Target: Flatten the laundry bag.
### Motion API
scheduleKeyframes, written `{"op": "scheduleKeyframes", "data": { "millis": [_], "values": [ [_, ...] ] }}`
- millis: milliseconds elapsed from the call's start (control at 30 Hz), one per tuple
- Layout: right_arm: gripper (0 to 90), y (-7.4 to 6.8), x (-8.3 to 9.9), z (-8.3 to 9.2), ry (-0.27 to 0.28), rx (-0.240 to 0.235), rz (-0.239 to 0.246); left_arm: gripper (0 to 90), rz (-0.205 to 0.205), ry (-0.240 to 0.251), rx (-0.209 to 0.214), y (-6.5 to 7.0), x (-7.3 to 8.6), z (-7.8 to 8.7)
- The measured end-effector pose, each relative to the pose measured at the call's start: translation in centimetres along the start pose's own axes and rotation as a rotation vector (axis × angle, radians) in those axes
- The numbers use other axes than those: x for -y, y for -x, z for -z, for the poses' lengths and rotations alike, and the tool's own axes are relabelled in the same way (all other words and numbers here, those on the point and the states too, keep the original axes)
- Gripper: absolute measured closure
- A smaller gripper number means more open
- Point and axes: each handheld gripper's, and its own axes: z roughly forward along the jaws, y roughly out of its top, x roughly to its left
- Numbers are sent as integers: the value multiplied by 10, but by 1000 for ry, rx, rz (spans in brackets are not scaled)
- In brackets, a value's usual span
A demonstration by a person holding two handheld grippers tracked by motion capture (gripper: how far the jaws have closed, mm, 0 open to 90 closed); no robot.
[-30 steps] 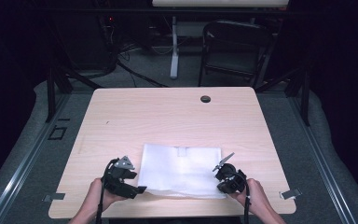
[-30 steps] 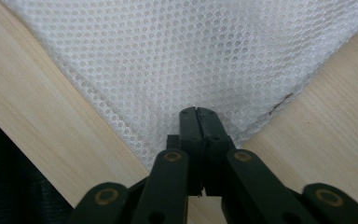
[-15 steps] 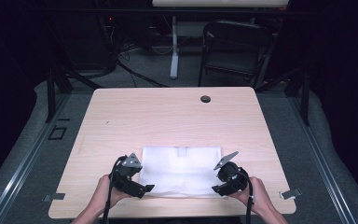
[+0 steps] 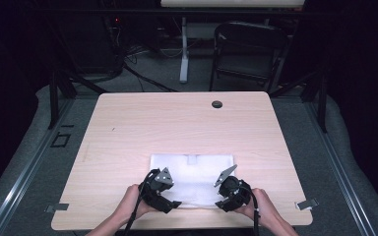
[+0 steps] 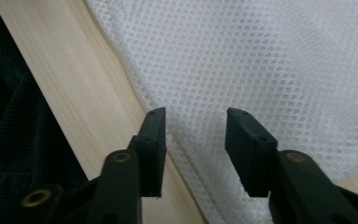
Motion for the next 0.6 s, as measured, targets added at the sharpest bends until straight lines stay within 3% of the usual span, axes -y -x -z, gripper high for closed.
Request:
{"op": "scheduleKeyframes", "data": {
  "millis": [167,267,433,600],
  "values": [
    [682,-3,-5,-11,-50,7,27,374,-30,-40,39,1,-10,-20],
    [758,-3,-5,-12,-46,23,23,429,-42,-73,52,0,-11,-27],
    [853,-1,-4,-12,-36,16,4,500,-32,-73,58,-1,-8,-30],
    [888,-2,-4,-9,-29,33,8,516,-23,-62,65,-3,-6,-29]
  ]
}}
